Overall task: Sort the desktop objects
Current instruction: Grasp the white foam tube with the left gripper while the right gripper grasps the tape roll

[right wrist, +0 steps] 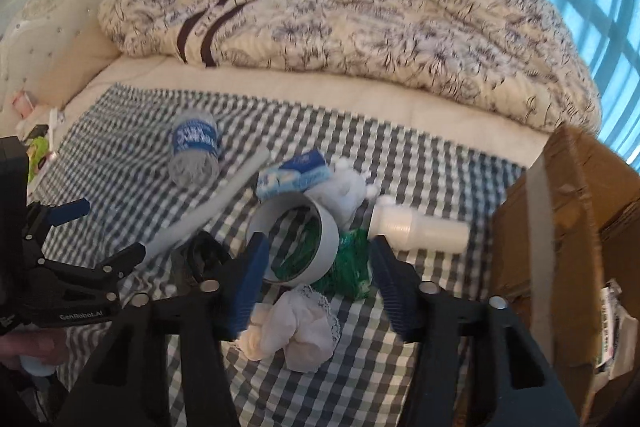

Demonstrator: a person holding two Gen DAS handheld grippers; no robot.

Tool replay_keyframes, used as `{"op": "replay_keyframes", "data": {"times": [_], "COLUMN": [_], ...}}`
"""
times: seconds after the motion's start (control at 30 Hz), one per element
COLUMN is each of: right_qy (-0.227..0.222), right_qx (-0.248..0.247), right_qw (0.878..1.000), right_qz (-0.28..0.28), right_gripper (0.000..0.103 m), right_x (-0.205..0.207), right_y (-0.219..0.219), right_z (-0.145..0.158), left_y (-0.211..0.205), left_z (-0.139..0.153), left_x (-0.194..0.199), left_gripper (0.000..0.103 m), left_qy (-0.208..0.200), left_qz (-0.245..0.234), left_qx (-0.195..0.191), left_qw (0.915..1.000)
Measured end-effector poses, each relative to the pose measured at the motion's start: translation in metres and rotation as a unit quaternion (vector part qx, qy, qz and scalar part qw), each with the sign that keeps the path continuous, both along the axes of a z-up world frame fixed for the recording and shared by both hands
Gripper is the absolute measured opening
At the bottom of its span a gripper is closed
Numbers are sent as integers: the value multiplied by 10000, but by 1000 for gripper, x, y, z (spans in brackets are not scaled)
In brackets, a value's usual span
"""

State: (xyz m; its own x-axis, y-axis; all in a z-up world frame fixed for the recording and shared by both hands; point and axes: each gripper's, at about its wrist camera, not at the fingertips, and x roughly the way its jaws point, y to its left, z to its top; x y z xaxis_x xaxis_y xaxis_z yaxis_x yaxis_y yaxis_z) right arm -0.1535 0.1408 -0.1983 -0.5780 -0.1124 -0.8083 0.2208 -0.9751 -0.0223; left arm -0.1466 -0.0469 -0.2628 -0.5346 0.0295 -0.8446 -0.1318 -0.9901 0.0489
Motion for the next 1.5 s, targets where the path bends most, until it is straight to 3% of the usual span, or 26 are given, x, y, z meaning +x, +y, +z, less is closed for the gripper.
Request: {"op": "replay_keyframes", "data": {"times": [0.27,0.43,0.53,0.67,0.73,0.83,0.9,1.0,1.07,1.17,1.5], "right_qy": [-252,-374,-467,-586,-630,-597,-572,-504,-445,-421,-127], "right_qx": [36,53,-26,12,5,33,112,184,151,128,-89], "right_qw": [9997,9993,9989,9983,9980,9982,9982,9985,9988,9989,9998], "right_qz": [40,56,86,17,-32,-76,-128,-141,-154,-143,-77], "right_gripper": [51,51,34,33,33,30,22,6,4,4,3], "right_x": [-13,-20,-23,-29,-32,-35,-35,-35,-33,-32,-14], "right_y": [-2,-3,-4,-5,-4,-4,-4,-5,-3,-3,-2], "right_z": [-27,-40,-48,-59,-65,-67,-67,-65,-62,-60,-26], "left_y": [1,6,6,4,2,-2,-4,-7,-7,-10,-15], "left_z": [-26,-38,-49,-55,-54,-51,-49,-48,-45,-39,-3], "left_x": [-10,-14,-17,-18,-18,-18,-17,-16,-15,-14,-2], "left_gripper": [103,91,84,83,76,50,32,27,21,11,10], "left_qy": [-76,-110,-224,-98,-49,60,139,183,232,307,607], "left_qz": [48,-9,-34,-47,-74,-144,-189,-184,-170,-147,-48], "left_qx": [-52,-15,298,469,545,708,811,846,855,878,925], "left_qw": [9999,9999,9993,9988,9985,9974,9964,9961,9959,9956,9938]}}
